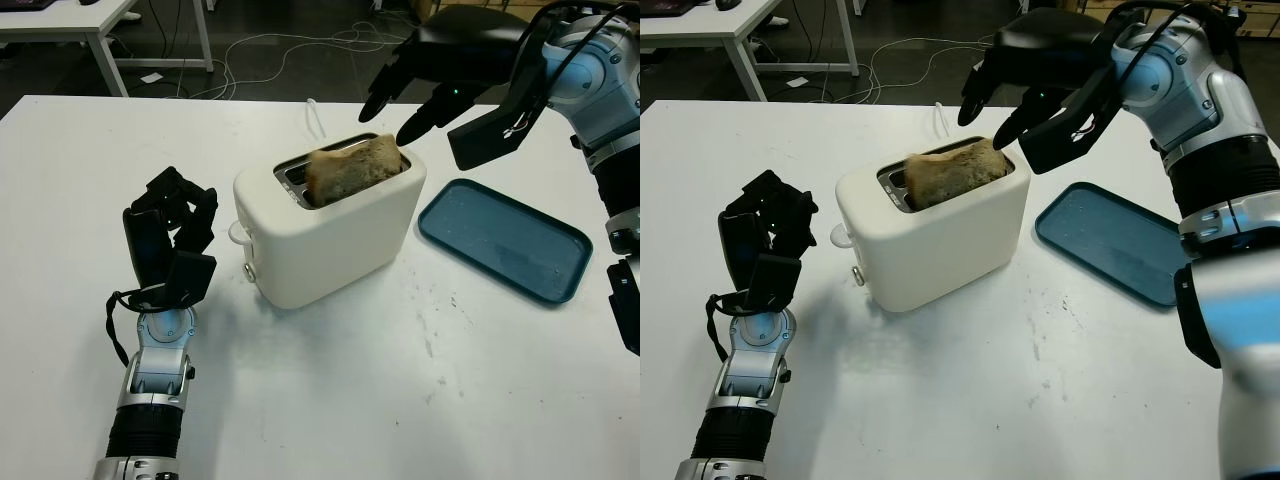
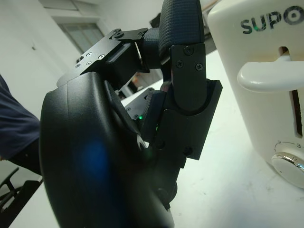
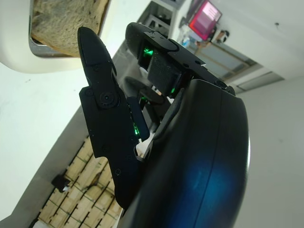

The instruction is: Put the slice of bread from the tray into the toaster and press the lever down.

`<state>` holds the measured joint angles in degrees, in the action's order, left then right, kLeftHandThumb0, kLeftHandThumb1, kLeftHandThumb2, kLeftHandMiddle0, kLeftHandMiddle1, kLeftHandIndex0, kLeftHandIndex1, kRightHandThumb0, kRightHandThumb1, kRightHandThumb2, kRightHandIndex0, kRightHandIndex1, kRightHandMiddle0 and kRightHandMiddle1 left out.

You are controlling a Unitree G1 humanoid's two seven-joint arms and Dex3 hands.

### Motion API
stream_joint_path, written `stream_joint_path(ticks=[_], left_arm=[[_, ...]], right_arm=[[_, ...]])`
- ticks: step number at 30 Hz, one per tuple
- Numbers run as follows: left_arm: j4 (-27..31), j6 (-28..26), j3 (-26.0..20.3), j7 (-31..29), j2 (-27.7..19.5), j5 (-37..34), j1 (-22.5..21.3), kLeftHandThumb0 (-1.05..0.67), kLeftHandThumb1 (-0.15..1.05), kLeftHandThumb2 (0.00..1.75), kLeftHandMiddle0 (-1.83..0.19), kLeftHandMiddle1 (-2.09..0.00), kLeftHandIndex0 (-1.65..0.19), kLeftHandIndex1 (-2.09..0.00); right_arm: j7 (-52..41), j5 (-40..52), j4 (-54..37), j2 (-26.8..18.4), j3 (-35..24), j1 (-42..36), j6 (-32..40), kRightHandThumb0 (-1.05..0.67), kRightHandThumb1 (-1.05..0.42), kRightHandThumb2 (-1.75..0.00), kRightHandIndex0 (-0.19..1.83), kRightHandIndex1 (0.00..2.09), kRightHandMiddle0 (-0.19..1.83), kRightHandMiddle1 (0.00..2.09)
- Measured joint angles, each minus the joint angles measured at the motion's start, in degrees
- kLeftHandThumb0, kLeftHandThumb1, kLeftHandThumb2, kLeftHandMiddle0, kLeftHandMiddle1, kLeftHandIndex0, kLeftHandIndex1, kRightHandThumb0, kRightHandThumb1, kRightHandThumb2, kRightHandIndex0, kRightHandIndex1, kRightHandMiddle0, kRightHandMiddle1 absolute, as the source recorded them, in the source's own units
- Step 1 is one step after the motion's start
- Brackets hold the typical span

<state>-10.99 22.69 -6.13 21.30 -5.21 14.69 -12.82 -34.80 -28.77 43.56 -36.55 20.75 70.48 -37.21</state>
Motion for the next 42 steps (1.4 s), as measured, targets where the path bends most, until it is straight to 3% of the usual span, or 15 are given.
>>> stream_joint_path(ticks=[4,10,13,16,22,24,25,27,31,35,39,42], left_arm=[[0.01,0.0,0.0,0.0,0.0,-0.02,0.0,-0.82,0.91,0.37,-1.21,-1.59,-0.91,-1.57],[0.01,-0.01,0.01,0.02,0.0,0.02,0.0,-0.82,0.91,0.37,-1.21,-1.59,-0.91,-1.57],[0.02,-0.01,0.03,0.02,0.0,0.01,0.0,-0.82,0.91,0.36,-1.2,-1.59,-0.9,-1.57],[0.02,-0.01,0.02,0.02,-0.02,0.01,0.01,-0.82,0.91,0.36,-1.2,-1.59,-0.9,-1.57],[-0.01,0.04,-0.07,-0.05,-0.64,-0.02,0.0,-0.8,0.91,0.36,-1.21,-1.6,-0.89,-1.57],[-0.08,0.2,-0.1,-0.25,-1.28,-0.03,0.0,-0.8,0.91,0.36,-1.21,-1.6,-0.89,-1.57],[-0.11,0.29,-0.14,-0.5,-1.82,-0.02,0.0,-0.79,0.91,0.36,-1.21,-1.6,-0.89,-1.58],[-0.1,0.47,-0.36,-0.95,-3.11,-0.01,-0.04,-0.8,0.91,0.36,-1.2,-1.6,-0.89,-1.57],[0.38,0.37,-0.63,-3.13,-6.18,0.12,-0.05,-0.8,0.92,0.34,-1.18,-1.56,-0.86,-1.52],[2.25,0.08,-0.94,-11.04,-13.47,-0.08,-0.15,-0.81,0.92,0.33,-1.16,-1.52,-0.88,-1.29],[3.39,0.12,-1.19,-21.12,-21.51,-1.49,-0.62,-0.85,0.92,0.26,-1.15,-1.45,-0.98,-0.99],[4.27,0.28,-1.03,-28.09,-26.22,-2.78,-1.72,-0.86,0.92,0.19,-1.16,-1.17,-1.05,-0.81]], right_arm=[[-1.16,0.08,0.0,0.09,0.07,-0.46,-0.04,-0.58,-0.83,0.0,0.52,0.65,0.94,0.0],[-4.35,0.91,-1.59,0.09,0.07,-1.4,0.03,-0.55,-0.83,0.0,0.5,0.65,0.91,0.0],[-4.24,1.01,-2.02,0.23,-0.09,-1.54,0.03,-0.53,-0.84,0.0,0.55,0.66,0.94,0.01],[2.05,1.94,-0.27,1.31,-2.55,-2.27,-1.46,-0.42,-0.84,-0.01,0.71,0.72,1.04,0.06],[16.52,5.94,3.04,3.63,-9.37,-5.33,-2.67,-0.38,-0.91,-0.05,0.81,1.22,1.16,0.18],[20.21,8.21,2.93,4.36,-11.95,-7.97,-2.59,-0.35,-0.92,-0.1,0.82,1.39,1.08,0.42],[21.23,10.02,2.42,4.89,-13.52,-9.73,-2.26,-0.31,-0.92,-0.16,0.82,1.5,0.93,0.76],[23.29,13.97,0.1,6.4,-16.94,-14.98,-0.4,-0.29,-0.92,-0.28,0.81,1.66,0.77,1.19],[26.97,20.78,-5.47,10.17,-22.63,-25.96,4.41,-0.32,-0.92,-0.4,0.93,1.73,0.67,1.64],[31.21,26.39,-13.12,15.59,-27.48,-36.83,10.66,-0.5,-0.92,-0.39,0.94,1.74,0.66,1.74],[35.32,28.02,-19.08,20.24,-29.29,-46.18,13.75,-0.53,-0.92,-0.37,0.94,1.75,0.69,1.68],[37.34,28.12,-23.04,22.99,-29.73,-50.8,14.86,-0.54,-0.92,-0.35,0.97,1.75,0.69,1.68]])
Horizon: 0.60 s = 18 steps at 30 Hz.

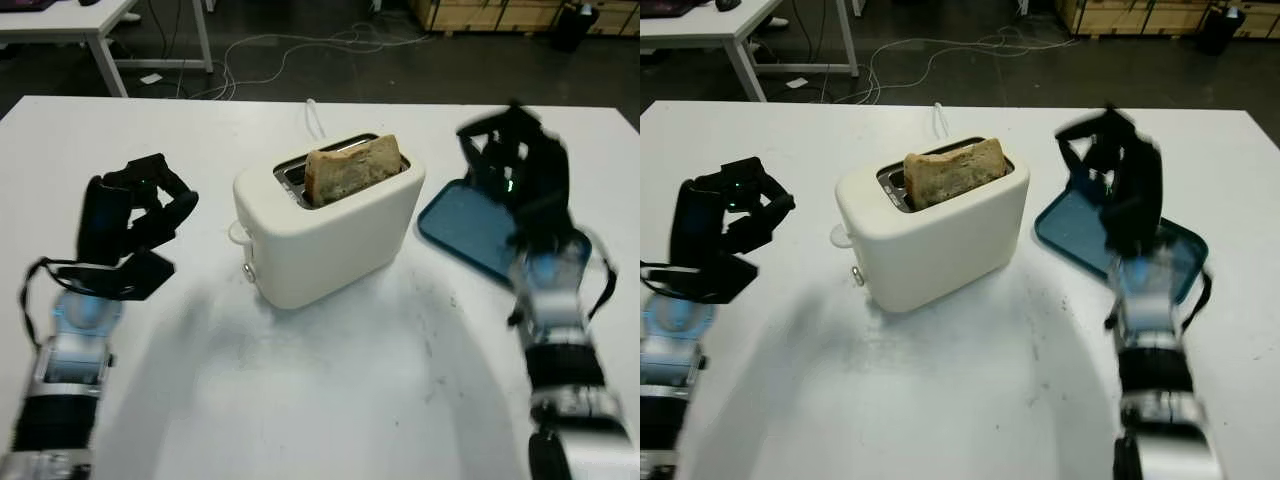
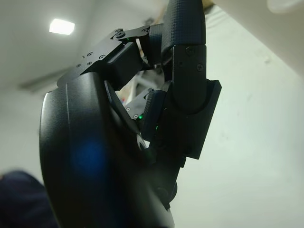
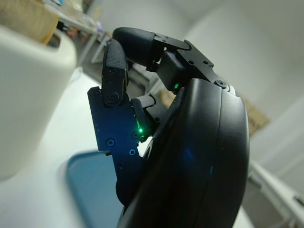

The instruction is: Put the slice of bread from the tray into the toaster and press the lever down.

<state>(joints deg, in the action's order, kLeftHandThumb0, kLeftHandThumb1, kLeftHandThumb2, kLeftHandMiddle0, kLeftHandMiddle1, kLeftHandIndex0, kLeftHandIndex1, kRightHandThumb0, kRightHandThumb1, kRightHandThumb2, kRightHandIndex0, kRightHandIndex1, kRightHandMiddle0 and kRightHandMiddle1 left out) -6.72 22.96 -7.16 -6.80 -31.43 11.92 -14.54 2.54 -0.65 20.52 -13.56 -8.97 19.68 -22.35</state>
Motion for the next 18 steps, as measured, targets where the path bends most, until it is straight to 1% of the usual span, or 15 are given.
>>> stream_joint_path(ticks=[3,6,8,10,12,14,18], left_arm=[[1.88,-0.24,0.29,-6.85,-3.93,-1.5,-1.3,-0.85,0.92,0.09,-1.21,-0.97,-1.14,-0.63],[3.53,-0.39,0.97,-12.1,-6.81,-2.31,-2.51,-0.84,0.91,0.03,-1.27,-0.88,-1.22,-0.46],[4.18,-0.39,1.3,-14.6,-8.34,-2.32,-3.07,-0.83,0.92,0.02,-1.28,-0.85,-1.25,-0.37],[4.9,-0.37,1.65,-16.29,-9.62,-2.14,-3.61,-0.83,0.92,0.05,-1.29,-0.78,-1.27,-0.26],[5.58,-0.14,2.27,-17.78,-10.76,-1.6,-4.3,-0.81,0.92,0.09,-1.24,-0.96,-1.27,-0.12],[5.74,1.23,3.23,-18.5,-11.47,-0.51,-5.08,-0.81,0.92,0.11,-1.2,-1.12,-1.26,-0.06],[4.62,5.37,5.28,-18.97,-11.65,0.83,-6.26,-0.81,0.92,0.13,-1.14,-1.33,-1.21,-0.01]], right_arm=[[1.78,0.18,-2.97,2.28,-0.62,-2.6,0.81,-0.55,-0.92,-0.33,0.96,1.75,0.71,1.66],[3.83,-0.16,-4.45,3.66,-1.05,-4.07,1.32,-0.57,-0.92,-0.34,0.95,1.75,0.7,1.67],[4.44,-0.34,-4.6,3.8,-1.11,-4.6,1.33,-0.56,-0.92,-0.35,0.94,1.75,0.7,1.65],[4.68,-0.59,-4.68,3.85,-1.11,-5.06,1.34,-0.55,-0.92,-0.36,0.92,1.75,0.72,1.59],[4.73,-0.58,-4.8,3.96,-1.09,-5.34,1.62,-0.54,-0.92,-0.37,0.91,1.75,0.73,1.56],[4.76,-0.58,-4.9,4.23,-1.06,-5.36,2.07,-0.55,-0.92,-0.36,0.89,1.75,0.71,1.57],[4.99,-0.66,-5.0,4.67,-1.02,-5.35,3.06,-0.55,-0.92,-0.35,0.92,1.75,0.74,1.58]])
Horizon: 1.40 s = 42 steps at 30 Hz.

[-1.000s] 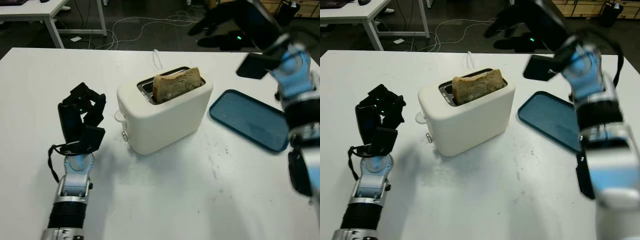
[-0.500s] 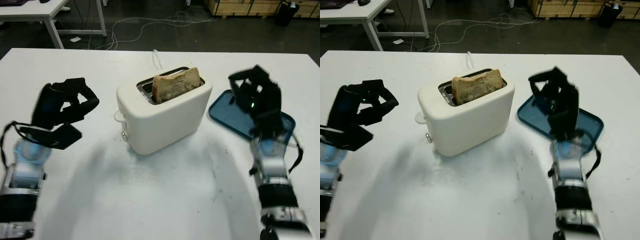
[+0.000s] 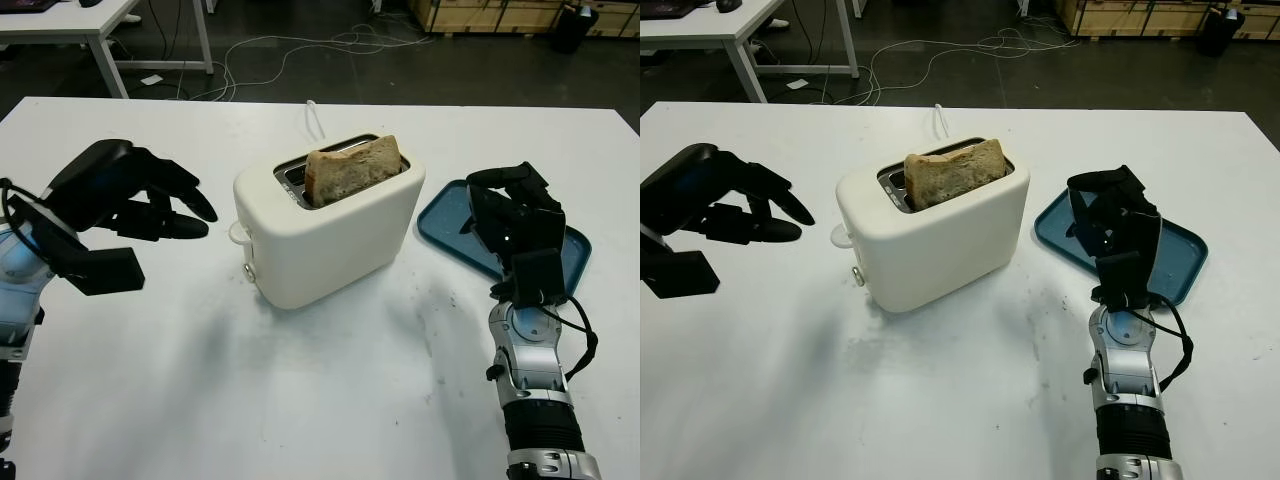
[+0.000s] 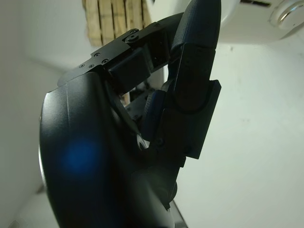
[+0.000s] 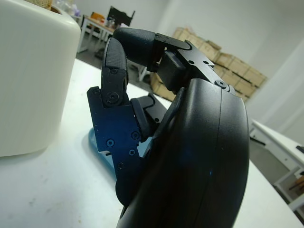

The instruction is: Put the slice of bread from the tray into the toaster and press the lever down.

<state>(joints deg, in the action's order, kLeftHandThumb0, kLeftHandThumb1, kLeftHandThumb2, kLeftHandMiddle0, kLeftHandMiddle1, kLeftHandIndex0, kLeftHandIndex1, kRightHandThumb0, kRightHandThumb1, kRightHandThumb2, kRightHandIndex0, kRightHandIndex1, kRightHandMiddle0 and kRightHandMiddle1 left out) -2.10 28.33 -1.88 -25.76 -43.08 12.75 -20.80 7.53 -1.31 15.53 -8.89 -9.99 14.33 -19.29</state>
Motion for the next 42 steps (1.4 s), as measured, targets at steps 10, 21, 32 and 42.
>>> stream_joint_path(ticks=[10,21,32,42], left_arm=[[-4.07,6.14,2.65,2.2,0.28,6.04,-1.92,-0.8,0.92,0.17,-1.07,-1.57,-1.07,0.0],[-5.98,8.09,3.52,3.92,1.01,7.83,-2.15,-0.73,0.92,0.15,-1.07,-1.5,-1.09,-0.01],[-6.35,8.23,4.47,3.24,0.18,8.55,-3.79,-0.72,0.92,0.1,-1.11,-1.42,-1.12,-0.03],[-6.73,8.16,5.49,0.97,-0.78,8.57,-5.5,-0.73,0.92,0.11,-1.08,-1.42,-1.12,-0.03]], right_arm=[[0.12,0.08,-0.01,-0.01,-0.23,0.32,1.2,-0.56,-0.92,-0.32,0.94,1.75,0.78,1.54],[-0.52,0.47,-0.01,-0.01,-0.25,0.42,1.27,-0.55,-0.92,-0.32,0.95,1.75,0.79,1.55],[-0.59,0.6,-0.01,-0.01,-0.47,0.42,1.27,-0.55,-0.92,-0.31,0.95,1.75,0.76,1.61],[-0.6,0.51,-0.01,-0.03,-0.55,0.42,1.27,-0.55,-0.92,-0.32,0.94,1.75,0.73,1.65]])
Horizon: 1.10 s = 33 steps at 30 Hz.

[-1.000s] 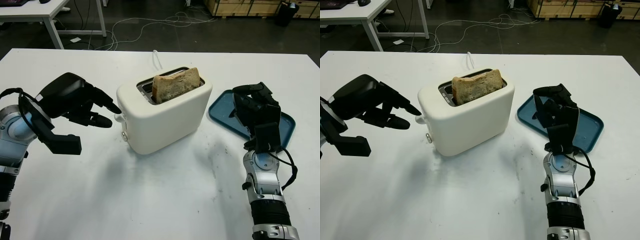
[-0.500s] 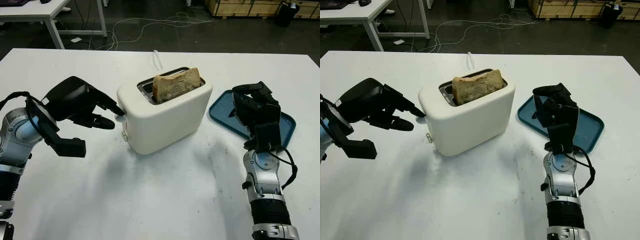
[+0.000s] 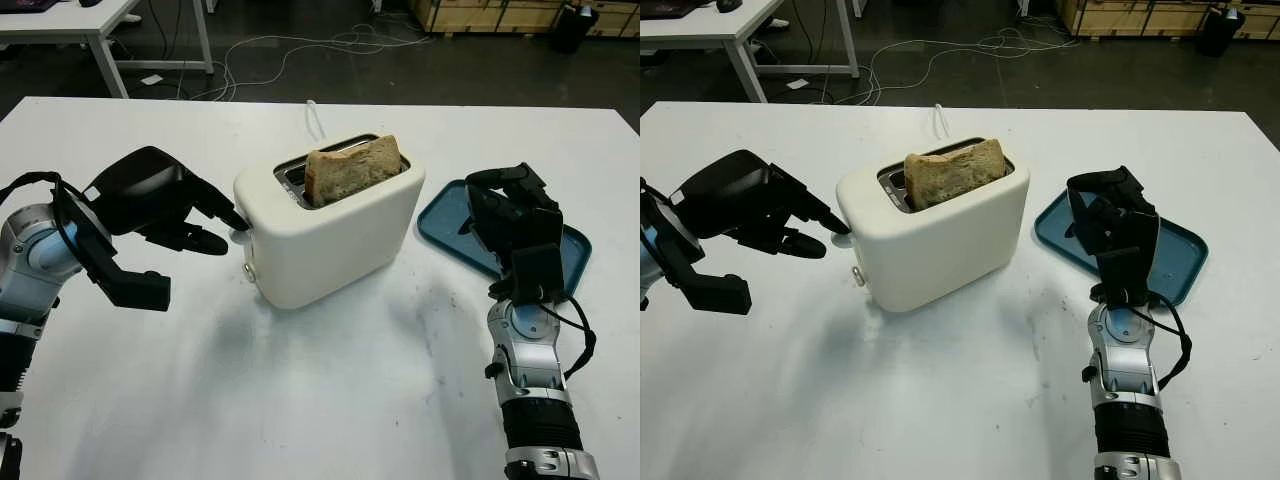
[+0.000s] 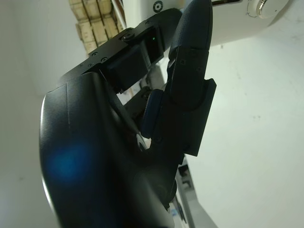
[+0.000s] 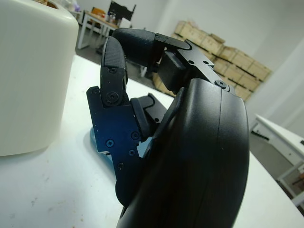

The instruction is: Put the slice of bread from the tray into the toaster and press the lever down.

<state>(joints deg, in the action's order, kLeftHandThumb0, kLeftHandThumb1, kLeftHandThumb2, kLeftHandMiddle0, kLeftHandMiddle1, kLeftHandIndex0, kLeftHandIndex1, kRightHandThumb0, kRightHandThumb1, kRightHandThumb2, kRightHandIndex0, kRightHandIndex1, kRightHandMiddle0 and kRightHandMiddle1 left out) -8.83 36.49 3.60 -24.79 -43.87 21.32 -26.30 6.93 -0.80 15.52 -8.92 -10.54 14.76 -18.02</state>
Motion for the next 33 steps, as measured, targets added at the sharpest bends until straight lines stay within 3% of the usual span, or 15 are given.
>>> stream_joint_path(ticks=[8,14,17,21,24,28,33], left_arm=[[-5.63,1.96,4.23,-1.28,0.16,0.06,-3.14,-0.72,0.92,0.07,-1.12,-1.37,-1.14,-0.03],[-7.1,0.54,7.24,-2.48,0.46,0.85,-2.48,-0.69,0.9,0.03,-1.12,-1.26,-1.15,-0.02],[-8.32,0.45,8.05,2.12,1.47,2.74,-0.21,-0.69,0.89,0.01,-1.12,-1.27,-1.17,-0.02],[-10.37,-0.23,8.75,11.53,3.3,6.66,2.8,-0.71,0.91,0.0,-1.19,-0.87,-1.19,-0.01],[-10.64,-2.36,8.81,17.86,4.49,8.22,5.69,-0.67,0.89,0.0,-1.22,-0.76,-1.18,0.0],[-7.33,-7.09,8.81,20.53,5.64,8.26,9.66,-0.61,0.89,0.0,-1.23,-0.65,-1.18,-0.01],[-7.01,-8.0,8.81,22.53,6.41,8.23,11.26,-0.61,0.89,0.0,-1.18,-0.54,-1.18,-0.01]], right_arm=[[0.02,-0.04,0.01,-0.02,-0.11,0.01,0.0,-0.54,-0.92,-0.31,0.95,1.75,0.72,1.69],[0.03,-0.18,0.01,-0.77,-0.17,0.01,0.0,-0.54,-0.92,-0.33,0.93,1.75,0.67,1.71],[0.06,-0.42,0.01,-1.3,-0.24,0.0,0.0,-0.53,-0.92,-0.33,0.91,1.75,0.65,1.72],[-0.11,-0.44,0.01,-1.47,-0.18,-0.01,0.0,-0.53,-0.92,-0.33,0.91,1.75,0.65,1.7],[-0.67,-0.38,0.0,-2.04,-0.22,-0.05,0.0,-0.52,-0.92,-0.34,0.9,1.75,0.64,1.7],[-1.78,-0.27,-0.01,-2.36,-0.1,-0.05,0.0,-0.52,-0.92,-0.34,0.9,1.75,0.64,1.7],[-1.92,-0.37,-0.01,-2.36,-0.02,-0.05,0.0,-0.52,-0.92,-0.36,0.9,1.75,0.64,1.72]])
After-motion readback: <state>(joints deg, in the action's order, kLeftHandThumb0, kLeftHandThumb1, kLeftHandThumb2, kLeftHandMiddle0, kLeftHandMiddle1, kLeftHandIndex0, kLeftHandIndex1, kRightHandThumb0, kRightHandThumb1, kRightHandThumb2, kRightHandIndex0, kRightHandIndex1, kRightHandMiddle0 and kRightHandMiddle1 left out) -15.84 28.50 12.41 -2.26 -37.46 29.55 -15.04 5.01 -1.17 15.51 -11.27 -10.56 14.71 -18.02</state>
